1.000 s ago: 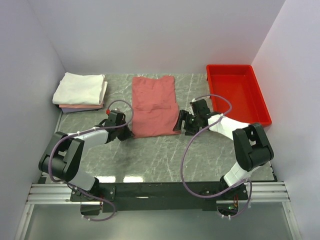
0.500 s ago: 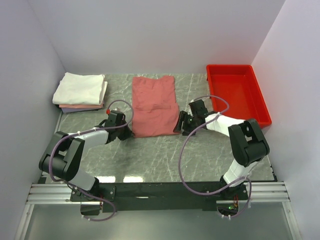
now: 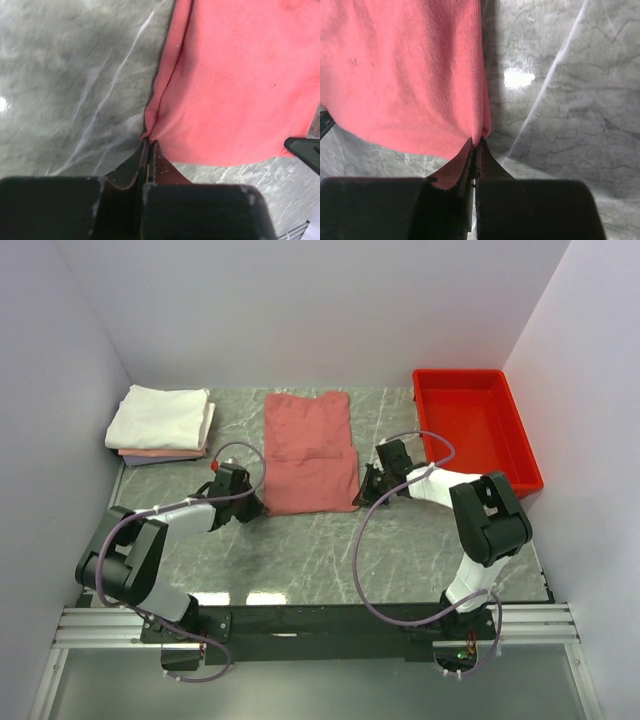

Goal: Fold and stack the t-shirts
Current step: Fold the tshirt

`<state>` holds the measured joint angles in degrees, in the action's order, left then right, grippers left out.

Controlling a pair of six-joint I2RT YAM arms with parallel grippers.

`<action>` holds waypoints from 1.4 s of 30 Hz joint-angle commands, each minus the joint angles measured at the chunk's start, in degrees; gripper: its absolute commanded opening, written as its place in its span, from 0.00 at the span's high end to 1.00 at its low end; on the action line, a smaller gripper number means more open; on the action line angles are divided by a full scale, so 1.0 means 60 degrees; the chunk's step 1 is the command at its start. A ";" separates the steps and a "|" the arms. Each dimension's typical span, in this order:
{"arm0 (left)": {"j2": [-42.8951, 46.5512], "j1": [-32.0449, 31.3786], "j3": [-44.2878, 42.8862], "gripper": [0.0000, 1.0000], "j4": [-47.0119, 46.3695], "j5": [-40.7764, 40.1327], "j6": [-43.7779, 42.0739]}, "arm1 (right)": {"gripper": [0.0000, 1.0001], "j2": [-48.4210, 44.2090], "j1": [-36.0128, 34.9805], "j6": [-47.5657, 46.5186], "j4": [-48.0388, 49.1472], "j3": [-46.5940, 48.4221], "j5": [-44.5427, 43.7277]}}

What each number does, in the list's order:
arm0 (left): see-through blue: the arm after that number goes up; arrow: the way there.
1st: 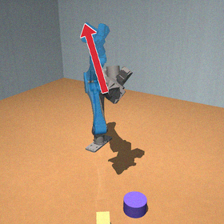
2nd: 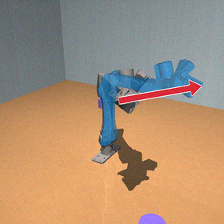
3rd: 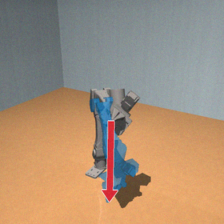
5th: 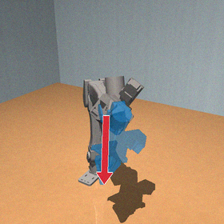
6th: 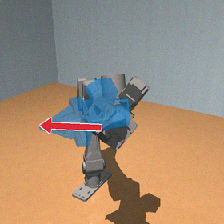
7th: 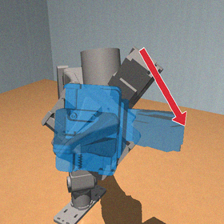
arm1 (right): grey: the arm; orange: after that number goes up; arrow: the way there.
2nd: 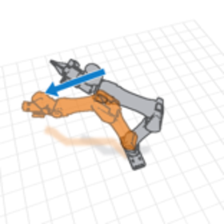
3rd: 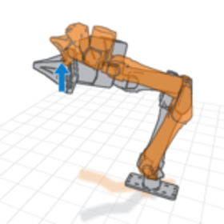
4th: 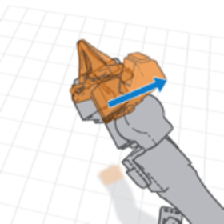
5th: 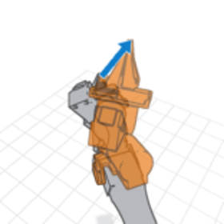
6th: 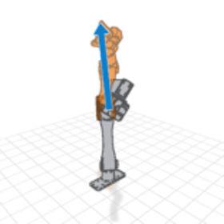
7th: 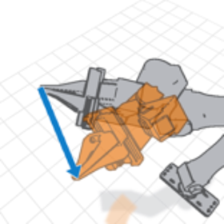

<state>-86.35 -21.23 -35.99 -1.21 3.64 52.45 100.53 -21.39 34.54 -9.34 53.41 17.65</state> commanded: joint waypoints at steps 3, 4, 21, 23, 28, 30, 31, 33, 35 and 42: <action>0.0884 -0.0094 0.0840 0.99 0.0275 -0.0342 0.0224 | 1.00 -0.0786 -0.0068 -0.0396 -0.0200 -0.0375 -0.0041; 0.1161 -0.0137 0.0929 0.99 0.0275 -0.0372 0.0253 | 1.00 -0.0919 -0.0097 -0.0411 -0.0215 -0.0463 0.0002; 0.5672 -0.1572 0.3009 0.99 0.2982 -0.1280 0.2068 | 1.00 -0.3702 -0.1664 0.0043 -0.0917 -0.2777 0.0077; 0.6682 -0.1778 0.3126 0.99 0.3539 -0.1368 0.2551 | 1.00 -0.4213 -0.1942 0.0160 -0.1254 -0.3011 -0.0026; 0.9286 -0.2115 0.3420 0.99 0.5428 -0.1368 0.3459 | 1.00 -0.5357 -0.2368 0.0525 -0.1971 -0.3378 0.0163; 0.9964 -0.2144 0.3391 0.99 0.6116 -0.1136 0.3797 | 1.00 -0.5855 -0.2660 0.0672 -0.2075 -0.3422 0.0237; 1.0533 -0.2145 0.3361 0.99 0.6309 -0.1047 0.3885 | 1.00 -0.6002 -0.2777 0.0833 -0.2221 -0.3423 0.0252; 1.1164 -0.2145 0.3172 0.99 0.6733 -0.0958 0.4075 | 1.00 -0.6324 -0.3056 0.0951 -0.2412 -0.3394 0.0325; 1.1416 -0.2189 0.3040 0.99 0.6911 -0.0724 0.4135 | 1.00 -0.6602 -0.3173 0.1098 -0.2632 -0.3379 0.0369; 1.1417 -0.2189 0.1344 0.99 0.7993 -0.1017 0.3755 | 1.00 -0.7306 -0.3188 0.0952 -0.3612 -0.2706 0.0530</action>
<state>-17.89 -34.33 -20.40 43.55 -1.72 75.79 59.33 -40.25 40.47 -26.74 33.87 19.86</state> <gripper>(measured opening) 0.015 0.011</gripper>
